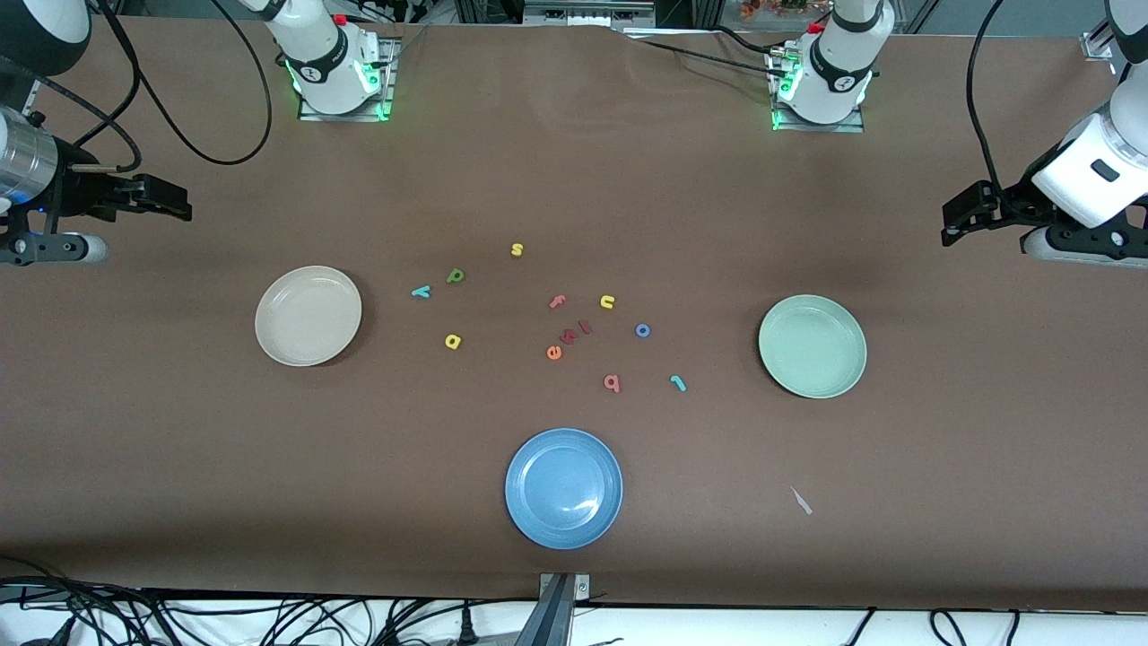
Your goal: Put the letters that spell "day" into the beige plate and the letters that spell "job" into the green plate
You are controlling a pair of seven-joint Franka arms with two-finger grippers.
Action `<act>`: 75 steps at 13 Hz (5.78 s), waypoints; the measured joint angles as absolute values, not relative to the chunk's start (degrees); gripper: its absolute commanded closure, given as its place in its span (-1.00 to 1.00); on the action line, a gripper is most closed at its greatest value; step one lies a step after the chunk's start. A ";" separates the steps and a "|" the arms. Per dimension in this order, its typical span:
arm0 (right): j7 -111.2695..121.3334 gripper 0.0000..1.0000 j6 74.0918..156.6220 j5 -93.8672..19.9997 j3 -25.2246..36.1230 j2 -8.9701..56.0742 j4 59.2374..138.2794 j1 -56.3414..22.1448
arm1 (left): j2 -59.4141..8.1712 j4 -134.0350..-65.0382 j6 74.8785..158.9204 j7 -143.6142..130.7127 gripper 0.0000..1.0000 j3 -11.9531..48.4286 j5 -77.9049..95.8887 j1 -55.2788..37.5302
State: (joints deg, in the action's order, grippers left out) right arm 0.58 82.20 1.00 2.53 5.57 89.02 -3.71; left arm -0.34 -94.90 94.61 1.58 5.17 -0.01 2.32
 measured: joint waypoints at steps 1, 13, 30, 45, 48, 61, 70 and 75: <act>0.58 -1.00 82.20 1.00 2.55 5.62 89.02 -3.69 | -0.34 -94.90 94.60 1.59 -1.00 5.17 -0.01 2.32; 0.58 -1.00 82.20 1.00 2.56 5.68 89.02 -3.66 | -0.34 -94.90 94.54 1.59 -1.00 5.34 -0.01 2.31; 0.57 -1.00 82.20 1.00 2.56 5.68 89.02 -3.66 | -0.34 -94.90 94.53 1.59 -1.00 5.57 -0.01 2.21; 0.57 -1.00 82.20 1.00 2.56 5.68 89.02 -3.66 | -0.34 -94.90 94.53 1.58 -1.00 5.66 -0.01 2.19; 0.56 -1.00 82.20 1.00 2.56 5.68 89.02 -3.66 | -0.34 -94.90 94.53 1.58 -1.00 5.76 -0.01 2.16; -1.50 -1.00 81.12 -2.03 1.41 11.43 89.39 -5.20 | -0.34 -94.88 94.53 1.58 -1.00 6.11 -0.01 2.13; -2.13 -1.00 90.61 -4.87 1.05 21.96 89.04 -10.08 | -0.46 -94.25 94.51 1.53 -1.00 11.52 -0.01 1.81; -10.27 -1.00 102.30 -6.33 0.87 29.67 89.21 -14.65 | -5.06 -94.03 94.83 1.64 -1.00 11.89 -0.01 -0.06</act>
State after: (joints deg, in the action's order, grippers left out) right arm -10.27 102.30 -6.33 0.87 29.67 89.21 -14.65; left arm -5.06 -94.03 94.83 1.64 11.89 -0.01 -0.06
